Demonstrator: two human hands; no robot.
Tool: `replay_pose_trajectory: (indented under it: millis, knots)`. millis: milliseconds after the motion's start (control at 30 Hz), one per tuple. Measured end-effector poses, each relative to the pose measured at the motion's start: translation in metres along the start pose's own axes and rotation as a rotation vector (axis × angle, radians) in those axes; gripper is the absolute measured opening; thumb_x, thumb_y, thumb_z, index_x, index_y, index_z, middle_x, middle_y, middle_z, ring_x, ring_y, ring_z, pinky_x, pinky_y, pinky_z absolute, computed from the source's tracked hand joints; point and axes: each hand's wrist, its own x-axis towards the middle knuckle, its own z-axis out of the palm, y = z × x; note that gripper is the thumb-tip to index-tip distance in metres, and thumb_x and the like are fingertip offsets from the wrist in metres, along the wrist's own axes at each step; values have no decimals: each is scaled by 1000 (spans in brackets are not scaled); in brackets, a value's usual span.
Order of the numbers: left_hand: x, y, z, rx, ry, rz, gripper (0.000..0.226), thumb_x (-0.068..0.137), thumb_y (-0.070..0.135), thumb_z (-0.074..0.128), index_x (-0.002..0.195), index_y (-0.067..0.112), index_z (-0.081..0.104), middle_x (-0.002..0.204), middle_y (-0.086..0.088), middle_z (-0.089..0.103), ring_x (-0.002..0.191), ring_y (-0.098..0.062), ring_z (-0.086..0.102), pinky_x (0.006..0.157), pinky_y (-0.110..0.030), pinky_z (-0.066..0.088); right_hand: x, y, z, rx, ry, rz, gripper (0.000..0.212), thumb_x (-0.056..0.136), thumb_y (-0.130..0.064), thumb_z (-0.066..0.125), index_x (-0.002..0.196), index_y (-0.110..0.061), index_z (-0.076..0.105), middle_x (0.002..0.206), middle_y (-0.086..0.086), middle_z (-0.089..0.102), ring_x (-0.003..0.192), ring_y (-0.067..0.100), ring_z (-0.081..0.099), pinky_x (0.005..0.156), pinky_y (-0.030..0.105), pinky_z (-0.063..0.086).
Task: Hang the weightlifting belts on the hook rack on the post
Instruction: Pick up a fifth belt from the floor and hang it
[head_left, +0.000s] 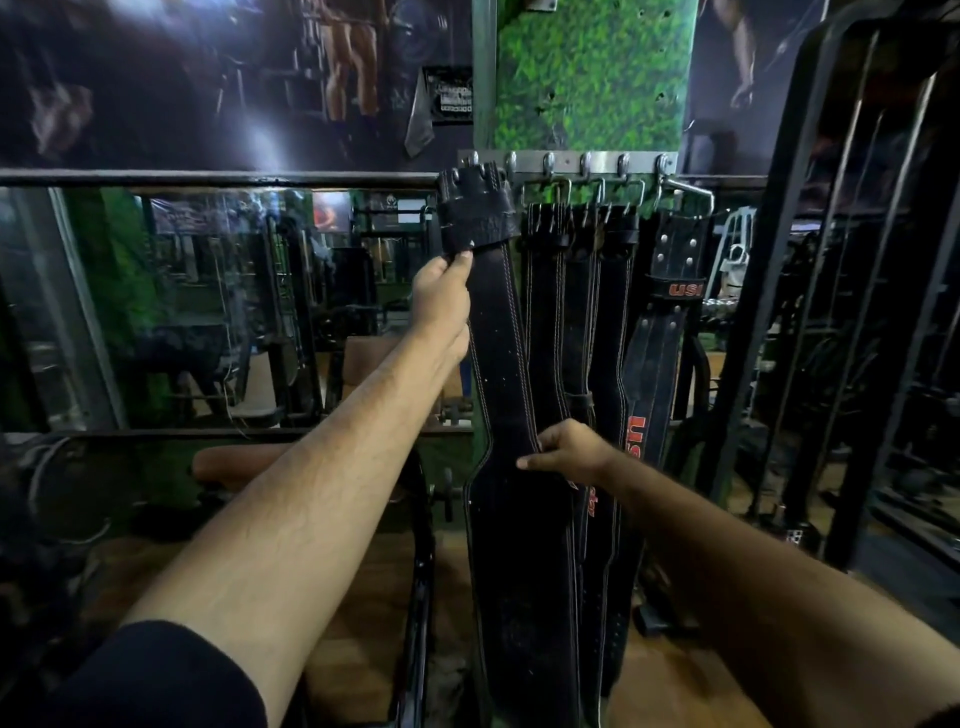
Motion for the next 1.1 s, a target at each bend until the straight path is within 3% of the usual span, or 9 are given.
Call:
replay_pose_trajectory:
  millis: [167,300,400,500,600,733,833,933,1100]
  knots:
    - [12,3,3,52,-8,8,17,100,16,58,86,17,68,107,-11,72,110,-26,66,111,-49,46,-1,-62,-18,378,147,-231,8,86,-14,77,82,-13,70,79,-1,73,64,3,68,60,18,55]
    - [20,0,1,12,26,-18,21,99,12,57,80,16,65,101,-13,69,98,-25,64,103,-47,51,8,-57,-13,417,146,-249,5,86,-11,77,85,-12,73,86,5,77,77,14,74,70,29,62]
    - [20,-9,-2,31,23,-54,20,97,13,60,77,16,61,97,-15,66,94,-27,62,88,-43,52,10,-24,8,377,157,-123,26,85,-18,79,94,5,72,96,23,76,81,26,72,79,47,60]
    - [22,-29,-8,64,59,-104,8,91,18,64,84,16,60,101,-15,65,96,-27,63,91,-43,52,9,-8,25,393,126,-72,30,83,-16,80,98,9,71,96,21,77,78,22,72,75,40,61]
    - [29,-33,-14,93,97,-110,11,86,23,66,82,18,57,99,-13,63,95,-26,62,86,-43,52,7,4,40,329,130,-18,24,81,-19,83,86,2,73,81,11,76,67,13,70,63,30,60]
    - [25,-35,-13,99,55,-129,14,95,18,62,82,14,59,98,-15,62,92,-26,60,85,-43,51,7,14,41,150,64,32,14,79,-25,84,81,-17,74,87,4,77,82,19,74,83,40,62]
    - [31,-32,-17,91,75,-149,20,96,19,61,77,16,55,96,-15,59,90,-26,58,77,-42,48,5,12,31,-31,-52,89,25,79,-33,84,91,-13,73,94,5,75,88,16,70,86,42,60]
    - [41,-25,-19,107,73,-171,15,97,20,61,83,15,57,99,-14,59,93,-26,59,80,-42,50,4,-6,14,256,26,24,33,83,-35,81,91,-5,68,83,13,66,73,23,62,63,35,54]
    - [51,-28,-14,132,84,-190,13,94,22,64,101,12,67,118,-15,70,113,-33,67,102,-50,53,10,-54,-33,578,190,-82,41,96,-34,64,115,3,65,88,7,68,64,11,67,61,28,55]
